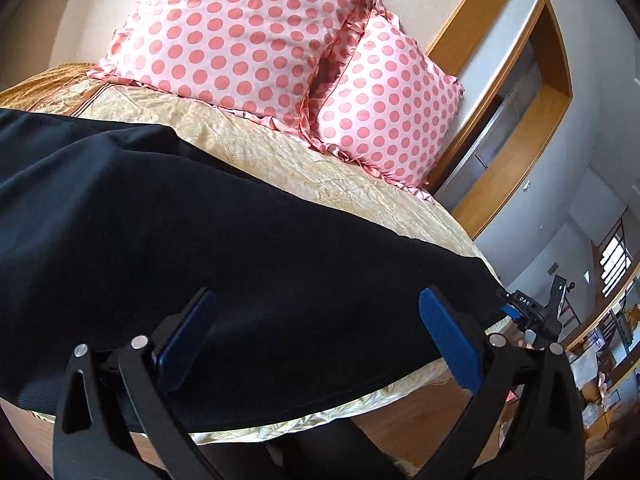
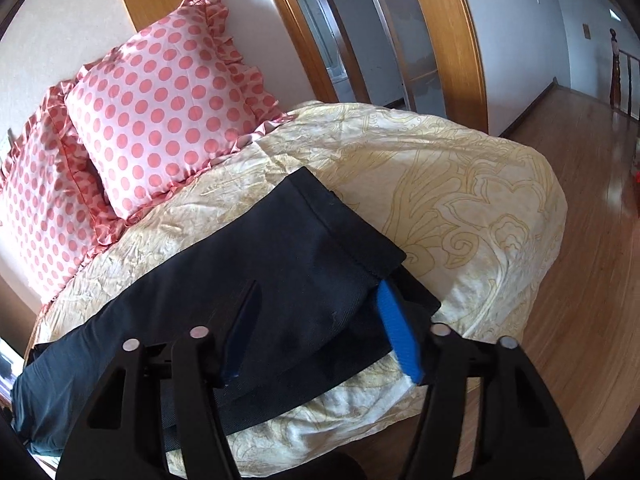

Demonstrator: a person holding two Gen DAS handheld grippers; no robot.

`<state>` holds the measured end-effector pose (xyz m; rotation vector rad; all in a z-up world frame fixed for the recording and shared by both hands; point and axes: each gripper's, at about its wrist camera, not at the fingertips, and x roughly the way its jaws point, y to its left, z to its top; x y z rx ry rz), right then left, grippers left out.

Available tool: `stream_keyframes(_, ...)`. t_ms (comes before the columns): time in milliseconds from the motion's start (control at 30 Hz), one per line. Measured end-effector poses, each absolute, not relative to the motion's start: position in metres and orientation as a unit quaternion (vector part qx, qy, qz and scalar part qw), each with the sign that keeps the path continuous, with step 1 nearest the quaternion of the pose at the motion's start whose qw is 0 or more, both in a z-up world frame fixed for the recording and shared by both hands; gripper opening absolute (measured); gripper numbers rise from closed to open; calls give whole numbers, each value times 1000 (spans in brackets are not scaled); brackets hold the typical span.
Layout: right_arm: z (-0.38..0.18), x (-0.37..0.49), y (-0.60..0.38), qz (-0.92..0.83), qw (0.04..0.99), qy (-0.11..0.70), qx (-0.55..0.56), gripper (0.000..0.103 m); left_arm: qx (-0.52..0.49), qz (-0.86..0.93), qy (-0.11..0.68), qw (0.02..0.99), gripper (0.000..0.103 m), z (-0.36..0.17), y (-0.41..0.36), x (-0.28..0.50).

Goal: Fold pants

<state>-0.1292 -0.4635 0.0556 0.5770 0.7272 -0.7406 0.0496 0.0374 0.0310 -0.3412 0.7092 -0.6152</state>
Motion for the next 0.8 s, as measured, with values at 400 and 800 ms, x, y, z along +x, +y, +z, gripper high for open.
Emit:
stream_keyframes(400,66,-152,-472,-321,838,276,344,5,-118,-284,327,893,101,33,29,43)
stream_keyframes(800,51,-159,-467,-349,811,302,360,9,-98,-280,310,903,101,35,23,36)
